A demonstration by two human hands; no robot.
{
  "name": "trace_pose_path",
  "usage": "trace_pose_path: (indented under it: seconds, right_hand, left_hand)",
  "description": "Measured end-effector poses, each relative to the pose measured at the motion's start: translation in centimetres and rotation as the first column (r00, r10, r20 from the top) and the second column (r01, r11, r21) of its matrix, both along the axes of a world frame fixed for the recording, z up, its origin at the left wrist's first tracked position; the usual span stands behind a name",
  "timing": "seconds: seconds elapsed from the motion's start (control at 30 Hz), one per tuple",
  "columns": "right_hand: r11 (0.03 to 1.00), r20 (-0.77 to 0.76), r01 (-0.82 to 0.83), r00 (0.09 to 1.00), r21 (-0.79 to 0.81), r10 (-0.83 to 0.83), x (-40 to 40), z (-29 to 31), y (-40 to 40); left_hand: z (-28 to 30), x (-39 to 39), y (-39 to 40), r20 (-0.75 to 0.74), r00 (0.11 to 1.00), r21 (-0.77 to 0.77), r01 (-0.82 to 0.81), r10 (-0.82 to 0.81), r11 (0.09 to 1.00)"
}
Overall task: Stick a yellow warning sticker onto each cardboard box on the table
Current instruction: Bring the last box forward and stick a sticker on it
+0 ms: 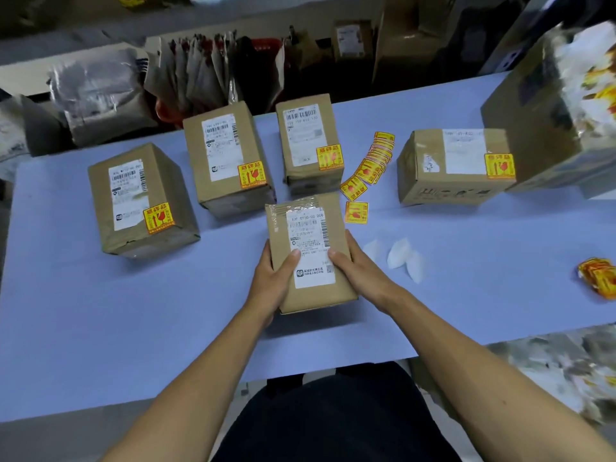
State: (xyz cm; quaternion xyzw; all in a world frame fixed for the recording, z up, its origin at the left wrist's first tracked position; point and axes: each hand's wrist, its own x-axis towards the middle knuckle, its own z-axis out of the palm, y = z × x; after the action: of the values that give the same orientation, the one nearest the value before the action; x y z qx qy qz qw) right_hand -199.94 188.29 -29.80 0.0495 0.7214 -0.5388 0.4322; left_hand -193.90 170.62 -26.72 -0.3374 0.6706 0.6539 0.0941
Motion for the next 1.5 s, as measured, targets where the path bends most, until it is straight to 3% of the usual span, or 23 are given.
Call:
trace_pose_path:
  seconds: [0.07, 0.13, 0.2, 0.27, 0.33, 0.4, 0.67, 0.87, 1.03, 1.13, 1.2, 1.33, 1.43, 1.5]
  right_hand:
    - [1.000, -0.010, 0.002, 1.000, 0.015, -0.002, -0.7, 0.4, 0.2]
    - [0.997, -0.065, 0.053, 0.997, 0.049, -0.050, -1.4, 1.6, 0.2]
    - [0.977, -0.240, 0.129, 0.967, 0.168, -0.086, -2.6, 2.5, 0.4]
    - [0.928, -0.402, 0.195, 0.914, 0.316, -0.056, -4.2, 2.5, 0.5]
    - [0.892, -0.474, 0.184, 0.880, 0.412, 0.037, -5.9, 1.9, 0.5]
    - [0.861, -0.502, 0.130, 0.850, 0.491, 0.158, -7.5, 1.1, 0.5]
    - [0.710, -0.391, -0.058, 0.802, 0.701, 0.452, -10.8, -0.9, 0.9]
    - [0.729, -0.408, -0.008, 0.825, 0.684, 0.392, -10.8, -1.6, 1.0]
    - [0.855, -0.392, 0.100, 0.911, 0.509, 0.127, -10.2, 0.0, 0.9]
    - [0.948, -0.351, 0.188, 0.932, 0.257, -0.090, -8.9, 2.7, 0.8]
    - [0.972, -0.285, 0.219, 0.940, 0.081, -0.188, -7.9, 5.3, 0.8]
    - [0.981, -0.227, 0.177, 0.955, -0.079, -0.191, -6.1, 9.5, 1.3]
    - [0.990, -0.211, 0.084, 0.972, -0.110, -0.105, -4.8, 11.4, 1.1]
    - [0.993, -0.213, 0.039, 0.975, -0.114, -0.063, -4.0, 12.3, 0.5]
  left_hand:
    - [0.1, -0.4, 0.0, 0.015, 0.999, -0.109, 0.047, -0.046, 0.993]
    - [0.3, -0.7, 0.1, 0.058, 0.990, -0.353, 0.143, -0.131, 0.925]
    - [0.8, -1.1, 0.2, 0.058, 0.954, -0.655, 0.260, -0.296, 0.710]
    - [1.0, -2.1, 0.3, 0.094, 0.855, -0.829, 0.350, -0.509, 0.435]
    - [0.6, -3.4, 0.5, 0.210, 0.755, -0.859, 0.446, -0.621, 0.252]
    - [0.1, -4.2, 0.7, 0.297, 0.705, -0.849, 0.504, -0.644, 0.159]
    - [-1.0, -4.4, 0.8, 0.326, 0.710, -0.859, 0.498, -0.624, 0.118]
    - [-1.1, -4.3, 0.7, 0.332, 0.707, -0.859, 0.500, -0.625, 0.109]
    - [-0.6, -4.3, 0.7, 0.337, 0.697, -0.844, 0.522, -0.633, 0.126]
    - [0.3, -4.5, 0.5, 0.299, 0.690, -0.825, 0.534, -0.659, 0.185]
    - [1.5, -4.4, 0.4, 0.184, 0.722, -0.804, 0.501, -0.667, 0.320]
    - [4.6, -4.0, 1.2, -0.114, 0.814, -0.716, 0.331, -0.570, 0.615]
    - [7.1, -4.5, 2.0, -0.205, 0.902, -0.392, 0.281, -0.381, 0.876]
    - [8.1, -4.7, 2.0, -0.257, 0.930, -0.151, 0.232, -0.265, 0.961]
